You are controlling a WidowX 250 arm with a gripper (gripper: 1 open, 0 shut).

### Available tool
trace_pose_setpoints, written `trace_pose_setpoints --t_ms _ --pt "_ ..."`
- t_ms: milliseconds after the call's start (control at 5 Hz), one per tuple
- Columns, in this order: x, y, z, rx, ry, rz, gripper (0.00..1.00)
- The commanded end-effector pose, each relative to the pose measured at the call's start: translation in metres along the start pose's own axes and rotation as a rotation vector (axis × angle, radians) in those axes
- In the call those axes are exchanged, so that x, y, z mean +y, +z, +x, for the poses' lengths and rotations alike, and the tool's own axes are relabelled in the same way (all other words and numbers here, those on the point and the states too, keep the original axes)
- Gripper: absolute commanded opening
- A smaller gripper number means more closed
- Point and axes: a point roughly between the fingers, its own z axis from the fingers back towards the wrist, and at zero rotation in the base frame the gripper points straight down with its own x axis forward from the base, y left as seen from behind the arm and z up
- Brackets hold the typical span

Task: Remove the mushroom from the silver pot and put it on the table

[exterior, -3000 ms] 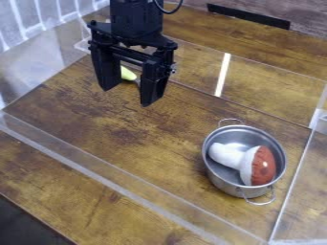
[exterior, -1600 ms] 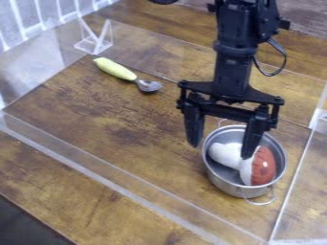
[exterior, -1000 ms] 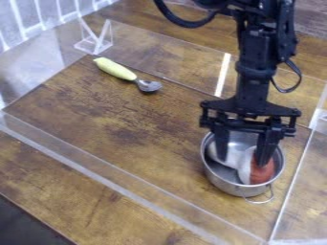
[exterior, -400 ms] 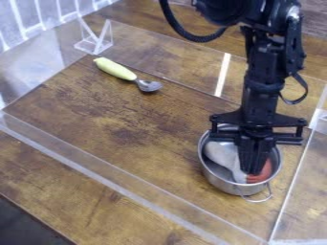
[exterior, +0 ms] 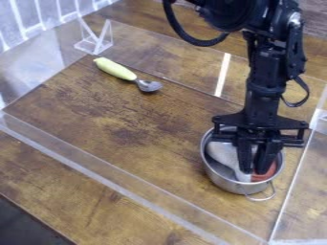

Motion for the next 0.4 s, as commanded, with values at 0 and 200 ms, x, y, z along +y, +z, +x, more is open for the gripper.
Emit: trace_pose_setpoints --t_ms 0,200 --pt "-0.0009 -0.0150 0.0080 0.006 -0.045 0.024 1.00" --pt "0.0016 -0.0186 0.0120 0.009 0.014 0.025 1.00"
